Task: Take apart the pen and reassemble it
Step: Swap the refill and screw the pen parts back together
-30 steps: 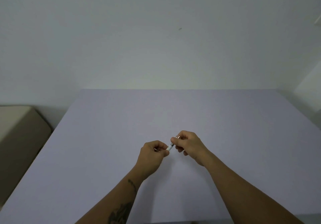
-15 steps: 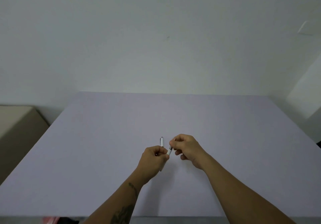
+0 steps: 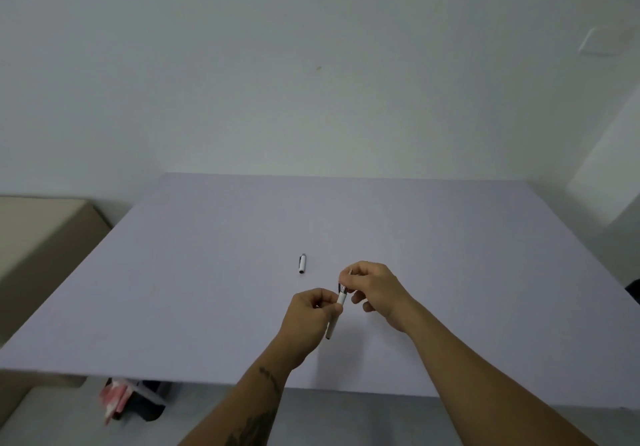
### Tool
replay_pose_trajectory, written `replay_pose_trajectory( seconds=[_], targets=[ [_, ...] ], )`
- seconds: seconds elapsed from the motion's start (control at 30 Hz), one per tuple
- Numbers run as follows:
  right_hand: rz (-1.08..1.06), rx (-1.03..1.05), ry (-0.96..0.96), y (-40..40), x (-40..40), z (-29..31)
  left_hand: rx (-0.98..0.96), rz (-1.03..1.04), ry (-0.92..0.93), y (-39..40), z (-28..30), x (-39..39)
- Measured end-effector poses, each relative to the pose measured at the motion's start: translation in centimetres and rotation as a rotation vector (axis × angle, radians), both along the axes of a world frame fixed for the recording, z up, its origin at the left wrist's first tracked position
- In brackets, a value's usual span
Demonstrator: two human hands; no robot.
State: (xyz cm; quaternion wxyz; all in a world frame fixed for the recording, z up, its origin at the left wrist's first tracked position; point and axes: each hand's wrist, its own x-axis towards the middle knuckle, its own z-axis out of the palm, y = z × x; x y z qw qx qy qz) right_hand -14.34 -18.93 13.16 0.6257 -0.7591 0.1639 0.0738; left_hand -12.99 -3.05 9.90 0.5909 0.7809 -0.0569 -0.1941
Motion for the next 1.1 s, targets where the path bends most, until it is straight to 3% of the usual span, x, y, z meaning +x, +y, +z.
replay_pose_trajectory(
  seconds=[0.13, 0.37, 0.57, 0.97, 1.1],
  targets=[
    [0.023, 0.047, 0.005, -0.1, -0.4, -0.3, 0.029, 0.028, 0.018, 0.5, -0.1, -0.6],
    [-0.012, -0.145, 0.005, 2.2, 0.6, -0.7, 0.049, 0.016, 0.022, 2.0, -0.4, 0.5],
    [0.011, 0.102, 0.042, 3.4, 2.8, 0.2, 0.027, 0.015, 0.042, 4.4, -0.5, 3.6],
    [-0.108, -0.128, -0.010, 10.9, 10.4, 0.7, -0.057, -0.136, 0.017, 10.7, -0.1, 11.9],
    [-0.117, -0.017, 0.015, 12.7, 11.6, 0.8, -0.040, -0.153, 0.018, 13.0, -0.4, 14.0]
  ],
)
